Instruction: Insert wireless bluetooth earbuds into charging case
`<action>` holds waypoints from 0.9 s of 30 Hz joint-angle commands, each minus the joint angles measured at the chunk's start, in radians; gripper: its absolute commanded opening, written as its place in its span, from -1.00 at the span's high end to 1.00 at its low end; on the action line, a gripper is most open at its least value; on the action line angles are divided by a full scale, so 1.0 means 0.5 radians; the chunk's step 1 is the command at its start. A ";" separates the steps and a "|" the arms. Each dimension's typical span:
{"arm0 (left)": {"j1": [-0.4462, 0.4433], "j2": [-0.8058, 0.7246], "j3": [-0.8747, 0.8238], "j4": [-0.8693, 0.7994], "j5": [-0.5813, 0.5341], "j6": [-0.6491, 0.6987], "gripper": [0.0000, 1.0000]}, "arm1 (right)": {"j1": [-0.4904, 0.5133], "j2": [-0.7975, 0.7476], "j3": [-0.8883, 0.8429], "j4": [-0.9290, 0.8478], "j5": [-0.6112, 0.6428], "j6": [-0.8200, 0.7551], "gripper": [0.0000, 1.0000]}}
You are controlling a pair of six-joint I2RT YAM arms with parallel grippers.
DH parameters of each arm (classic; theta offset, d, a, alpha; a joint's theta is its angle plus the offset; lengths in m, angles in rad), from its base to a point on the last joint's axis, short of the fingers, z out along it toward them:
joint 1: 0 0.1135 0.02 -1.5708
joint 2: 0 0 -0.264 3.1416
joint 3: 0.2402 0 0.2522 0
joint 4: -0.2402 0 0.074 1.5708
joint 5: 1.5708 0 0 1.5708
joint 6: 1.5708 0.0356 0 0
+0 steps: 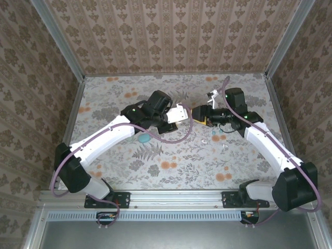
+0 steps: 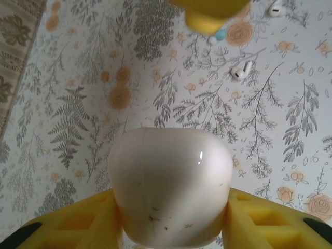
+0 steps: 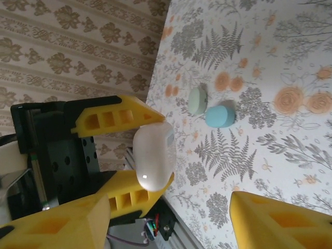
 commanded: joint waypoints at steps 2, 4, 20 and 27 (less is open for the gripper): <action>-0.016 -0.082 0.015 0.029 0.126 0.055 0.08 | 0.038 0.064 -0.029 0.269 -0.204 0.156 -0.23; -0.016 -0.084 0.020 0.025 0.141 0.045 0.08 | 0.052 0.092 -0.023 0.299 -0.206 0.174 -0.22; -0.015 -0.067 0.033 0.006 0.092 0.054 0.08 | 0.174 0.335 0.051 0.318 -0.240 0.163 -0.06; -0.016 -0.062 0.042 0.007 0.083 0.054 0.08 | 0.205 0.397 0.065 0.307 -0.221 0.153 0.04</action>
